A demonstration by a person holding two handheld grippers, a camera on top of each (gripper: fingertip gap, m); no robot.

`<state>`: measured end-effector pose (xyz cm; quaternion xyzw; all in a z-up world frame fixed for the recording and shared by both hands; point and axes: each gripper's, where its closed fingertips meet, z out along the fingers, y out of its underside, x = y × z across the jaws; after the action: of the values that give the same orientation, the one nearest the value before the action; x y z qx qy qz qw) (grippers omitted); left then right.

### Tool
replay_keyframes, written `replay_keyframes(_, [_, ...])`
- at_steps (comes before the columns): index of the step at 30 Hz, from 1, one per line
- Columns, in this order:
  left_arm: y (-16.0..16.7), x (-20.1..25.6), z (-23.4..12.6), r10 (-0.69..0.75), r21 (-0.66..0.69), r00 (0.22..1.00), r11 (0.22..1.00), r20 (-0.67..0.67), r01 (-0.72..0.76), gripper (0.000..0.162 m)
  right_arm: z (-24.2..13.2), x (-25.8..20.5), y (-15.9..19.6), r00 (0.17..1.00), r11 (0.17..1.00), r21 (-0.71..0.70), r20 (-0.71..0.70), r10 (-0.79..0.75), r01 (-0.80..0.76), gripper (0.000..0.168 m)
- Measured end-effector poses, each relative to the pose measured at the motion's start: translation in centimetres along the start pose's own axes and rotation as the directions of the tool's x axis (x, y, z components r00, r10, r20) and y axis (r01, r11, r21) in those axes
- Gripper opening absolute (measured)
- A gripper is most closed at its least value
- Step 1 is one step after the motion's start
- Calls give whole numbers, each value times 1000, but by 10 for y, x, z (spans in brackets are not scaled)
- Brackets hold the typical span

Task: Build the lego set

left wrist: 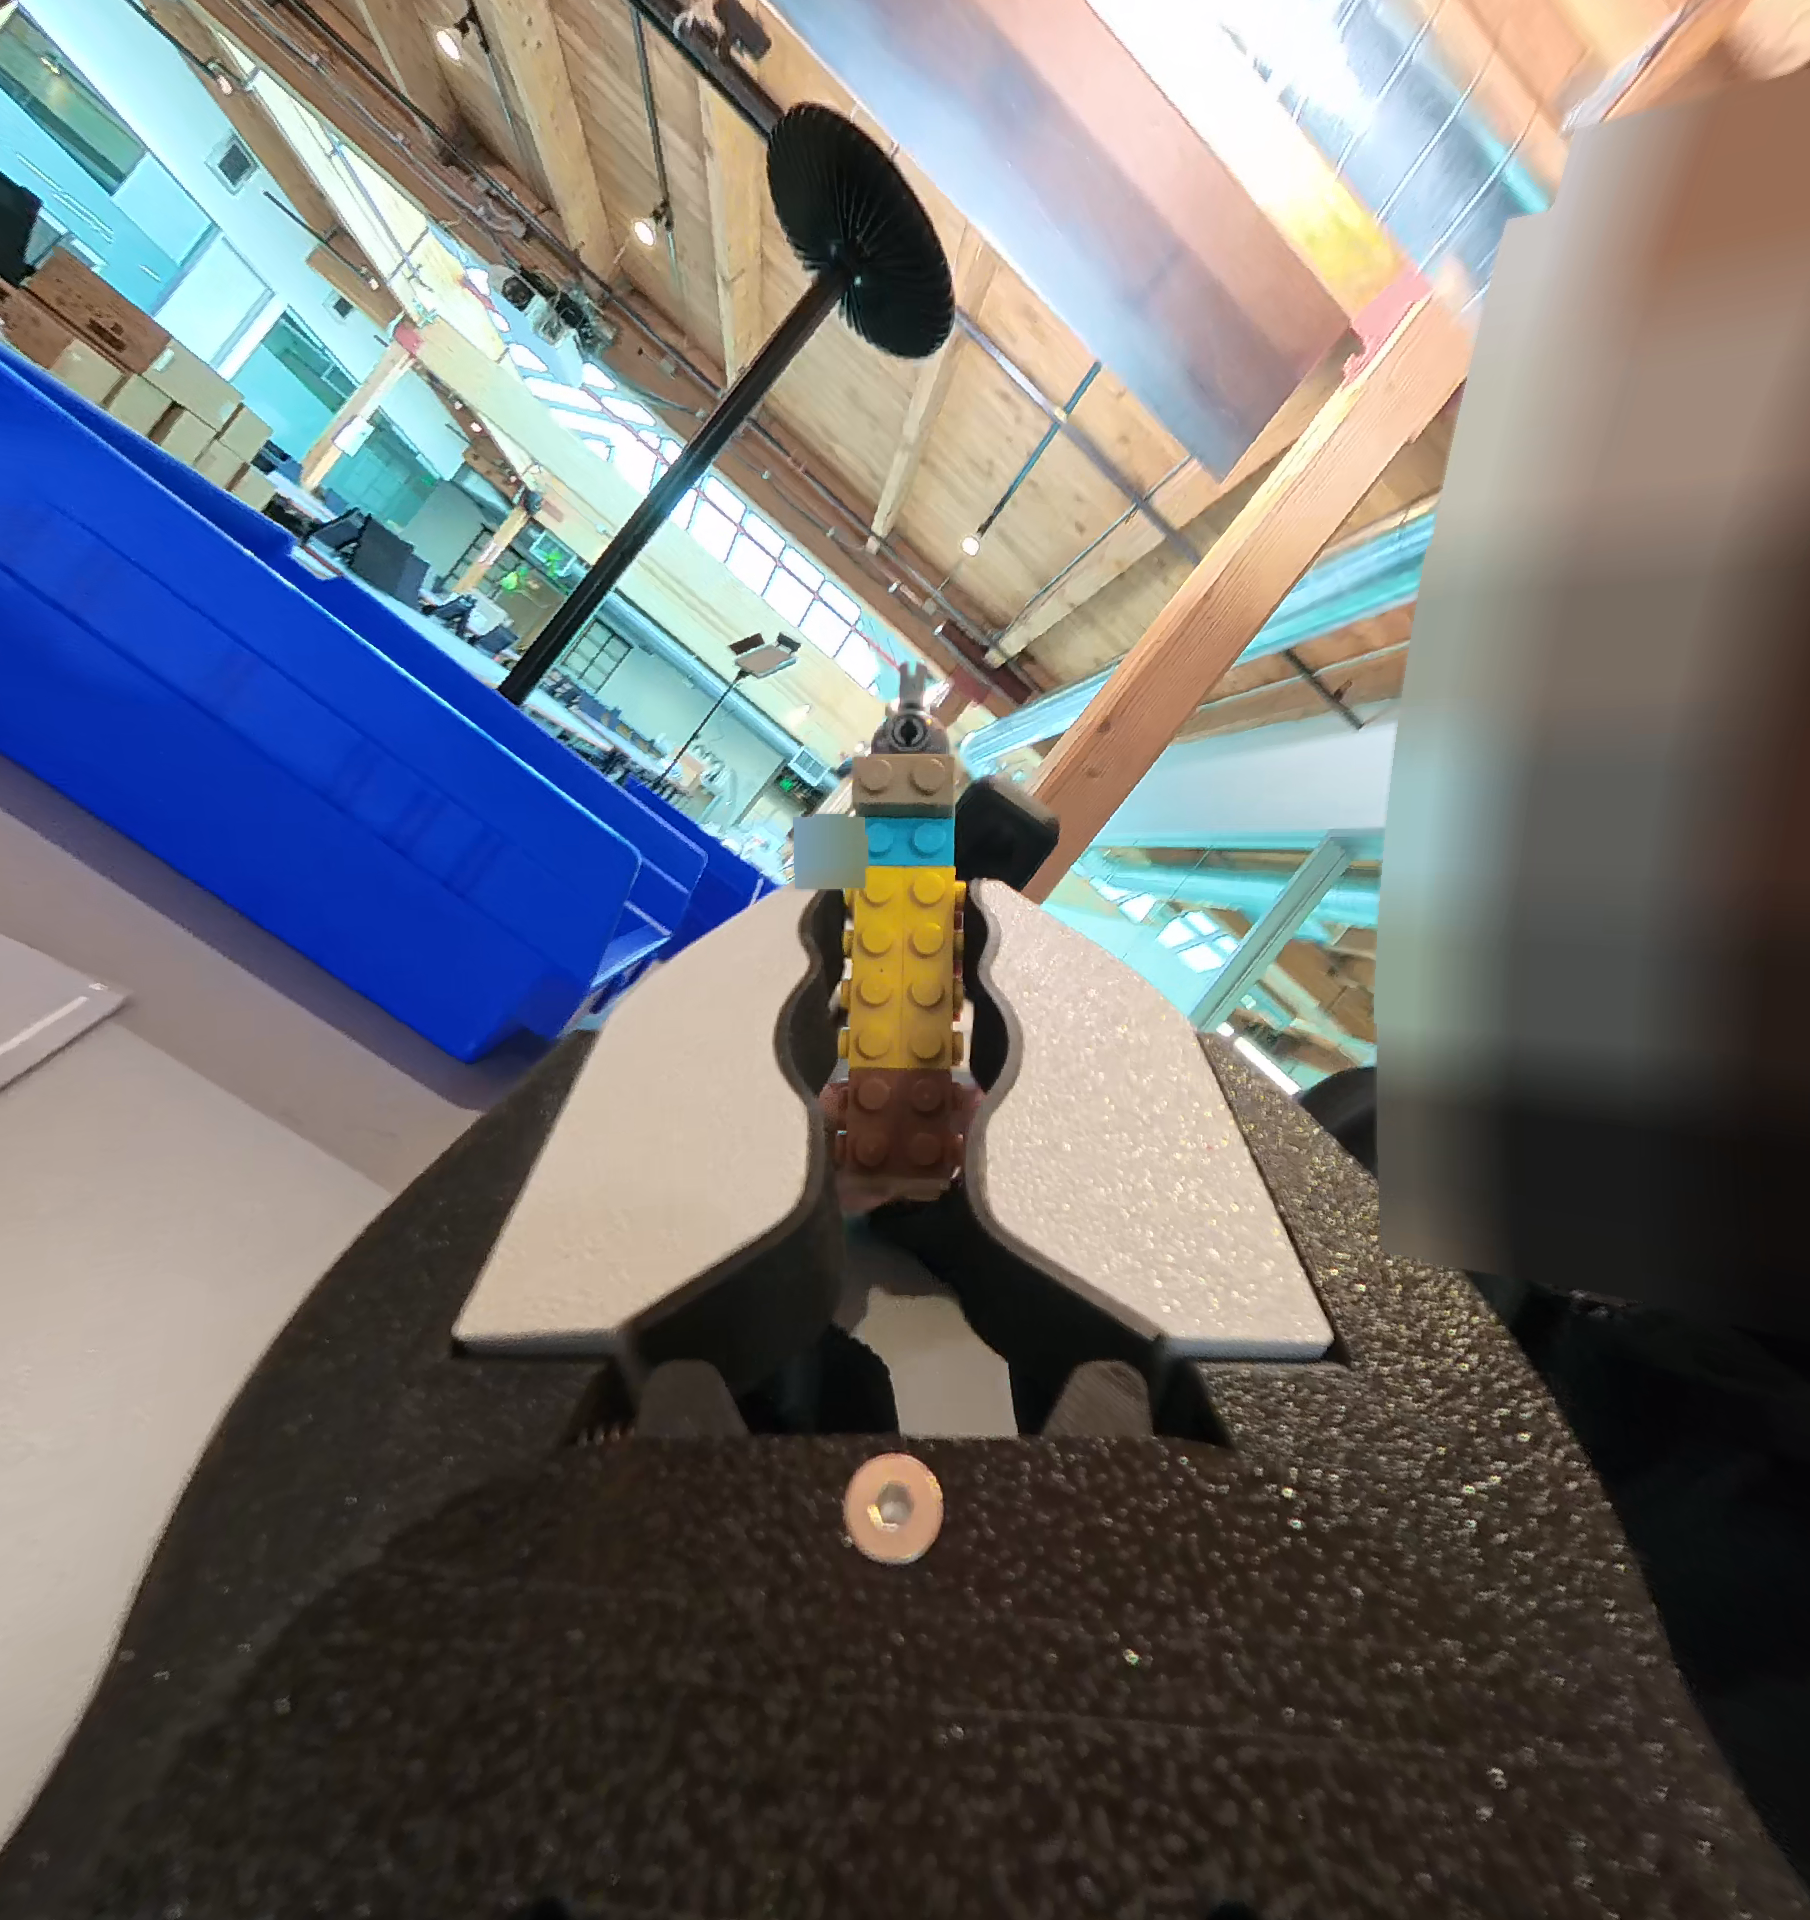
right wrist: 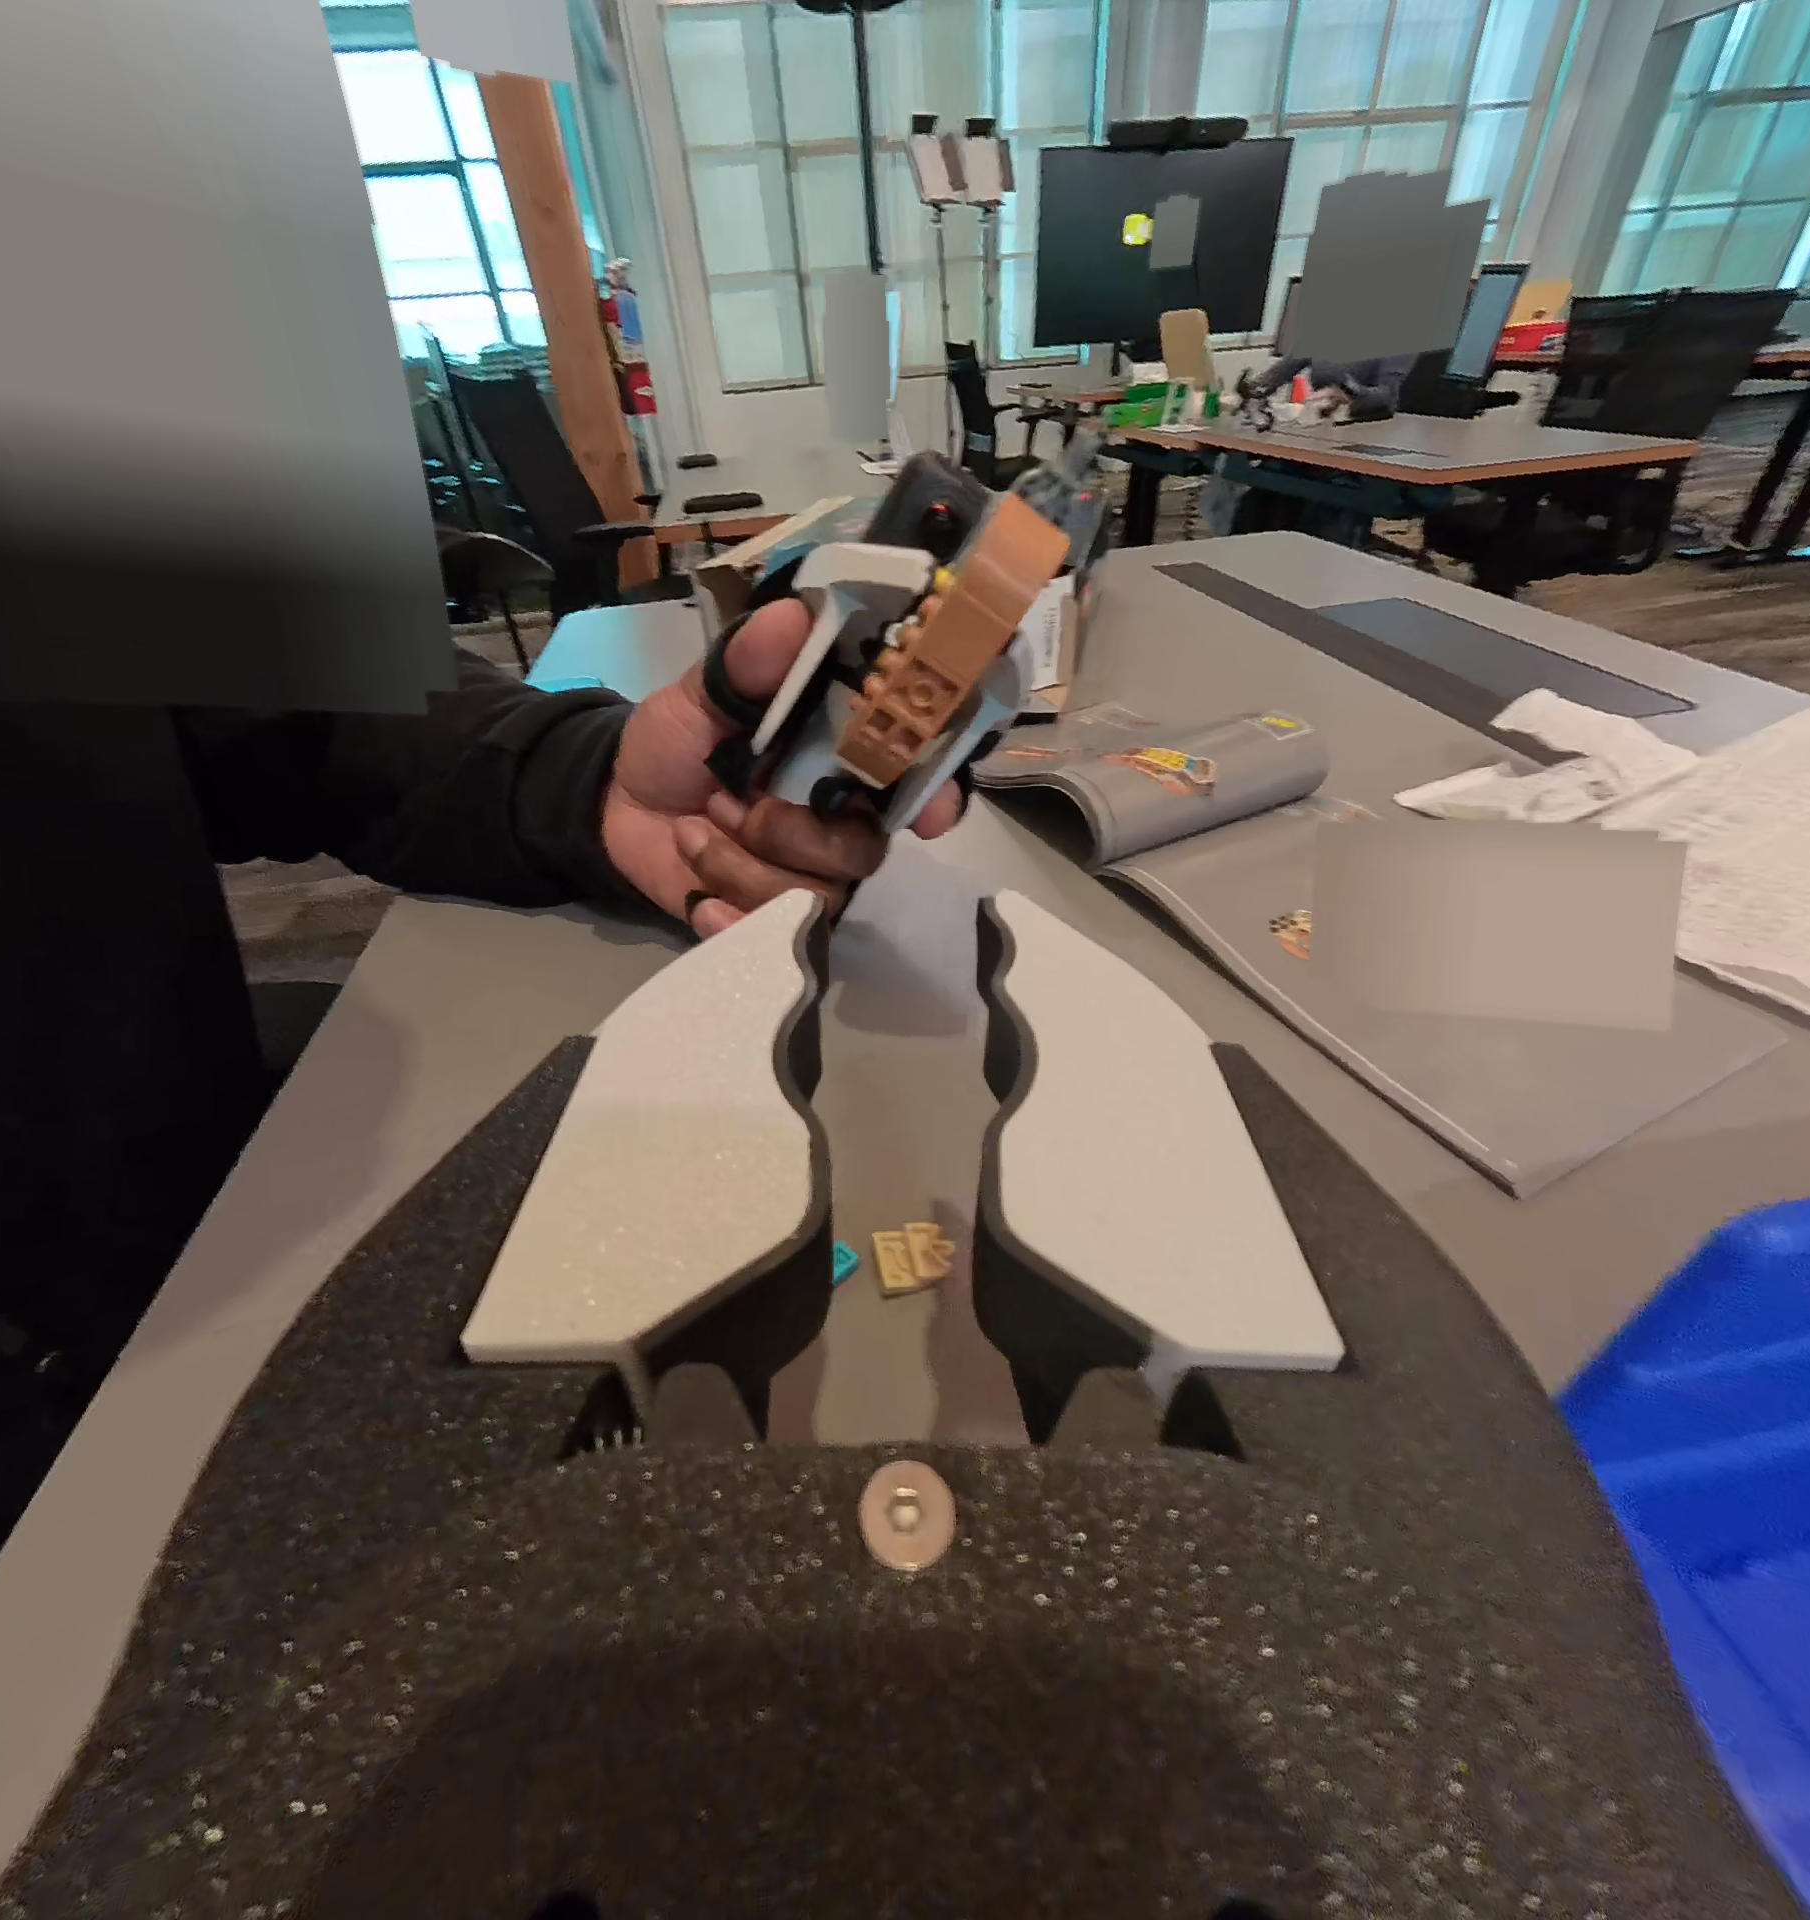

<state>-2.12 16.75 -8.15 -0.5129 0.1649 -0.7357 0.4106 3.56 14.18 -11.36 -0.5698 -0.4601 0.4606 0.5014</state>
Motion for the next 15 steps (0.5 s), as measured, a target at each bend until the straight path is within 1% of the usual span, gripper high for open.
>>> replay_keyframes(3, [3,-1,1,49,-40,999,998,23,-48,21,-6,12,-1,999,1000,-17,-47,22,-22,27])
replay_keyframes(5, [4,-2,1,70,-61,997,996,38,-67,21,-6,18,5,996,996,-70,-62,57,-61,29])
replay_keyframes(7, [4,-3,1,73,-67,996,995,47,-70,21,-10,21,-1,996,996,-66,-78,49,-54,31])
replay_keyframes(9, [4,-3,1,67,-66,997,996,49,-63,21,-21,16,-28,998,999,29,-57,24,-22,31])
replay_keyframes(11, [5,-3,2,72,-72,996,995,52,-68,21,-40,7,-65,998,984,173,-54,-32,40,29])
replay_keyframes(13, [7,-3,3,84,-85,995,993,54,-79,21,-62,0,-95,992,950,287,-83,-99,118,26])
replay_keyframes(15, [10,-3,3,90,-95,994,992,56,-85,21,-79,-5,-113,980,917,352,-126,-154,189,24])
